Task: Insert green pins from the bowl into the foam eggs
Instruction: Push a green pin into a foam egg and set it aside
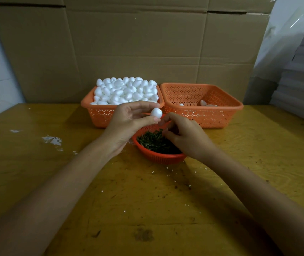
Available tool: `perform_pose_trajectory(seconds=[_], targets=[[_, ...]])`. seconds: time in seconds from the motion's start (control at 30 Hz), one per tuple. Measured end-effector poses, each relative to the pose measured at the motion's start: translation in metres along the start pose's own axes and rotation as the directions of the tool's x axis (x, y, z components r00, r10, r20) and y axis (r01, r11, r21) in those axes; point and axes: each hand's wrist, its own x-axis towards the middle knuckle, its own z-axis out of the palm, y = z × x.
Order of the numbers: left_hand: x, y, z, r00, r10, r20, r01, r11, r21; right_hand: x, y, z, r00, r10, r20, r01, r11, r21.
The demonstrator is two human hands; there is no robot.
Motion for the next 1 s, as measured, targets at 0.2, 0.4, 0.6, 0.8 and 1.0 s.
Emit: perform_pose_trajectory(seconds=[0.2,0.4,0.6,0.8,1.0], targets=[[-0.001,0.000,-0.002,1.000,-0.020,-0.008,0.020,1.000,-0.008,0.001,0.000,0.000,1.000,0.007,-0.021,-0.007,1.000,0.021],[0.000,0.000,-0.001,1.000,-0.013,0.010,0.012,0.996,0.090,0.000,-0.004,-0.003,0.981,0.117,-0.154,-0.064,0.948,0.312],[-0.001,0.001,-0.001,0.999,-0.001,0.042,-0.005,0.989,0.146,0.001,-0.001,-0.003,0.988,0.090,-0.126,-0.046,0.946,0.321],[-0.001,0.002,-0.001,1.000,-0.019,0.021,0.018,0.998,0.062,0.004,0.003,-0.004,0.996,0.057,-0.074,-0.033,0.956,0.293],[-0.002,0.005,-0.001,0.998,-0.058,0.032,0.060,0.997,-0.056,0.001,0.006,0.000,0.999,-0.033,0.008,0.033,0.999,0.028]])
